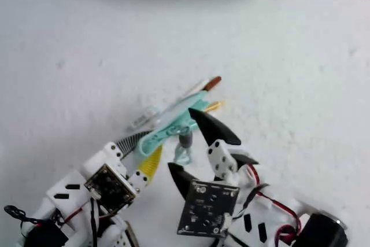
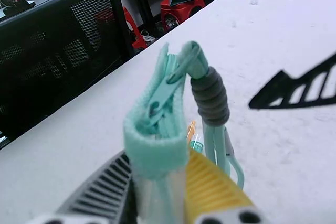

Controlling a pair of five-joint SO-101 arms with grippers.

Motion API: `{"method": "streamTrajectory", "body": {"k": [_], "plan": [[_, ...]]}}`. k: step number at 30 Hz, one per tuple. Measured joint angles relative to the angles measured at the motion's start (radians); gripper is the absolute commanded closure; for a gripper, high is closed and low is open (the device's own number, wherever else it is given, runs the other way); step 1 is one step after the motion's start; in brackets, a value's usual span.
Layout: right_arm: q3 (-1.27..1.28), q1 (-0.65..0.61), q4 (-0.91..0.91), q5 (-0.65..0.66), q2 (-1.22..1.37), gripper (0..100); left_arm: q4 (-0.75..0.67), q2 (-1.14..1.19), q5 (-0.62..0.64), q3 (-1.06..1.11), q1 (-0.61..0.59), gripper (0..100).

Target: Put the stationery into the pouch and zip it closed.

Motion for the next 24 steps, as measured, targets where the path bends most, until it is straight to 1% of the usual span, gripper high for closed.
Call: {"method": "streamTrajectory", "body": {"k": [6, 11, 15, 17, 24], "plan": [[0.026, 0.000, 0.000, 0.041, 0.075, 67.2, 0.000, 0.000, 0.000, 0.000, 0.000, 98], [0.035, 0.008, -0.021, 0.048, 0.080, 67.2, 0.000, 0.000, 0.000, 0.000, 0.000, 98], [0.051, 0.097, -0.043, 0.048, 0.095, 67.8, 0.000, 0.000, 0.000, 0.000, 0.000, 98], [0.075, 0.126, -0.068, 0.048, 0.091, 72.2, 0.000, 0.000, 0.000, 0.000, 0.000, 98], [0.106, 0.141, -0.106, 0.048, 0.077, 97.0, 0.000, 0.000, 0.000, 0.000, 0.000, 98]]}}
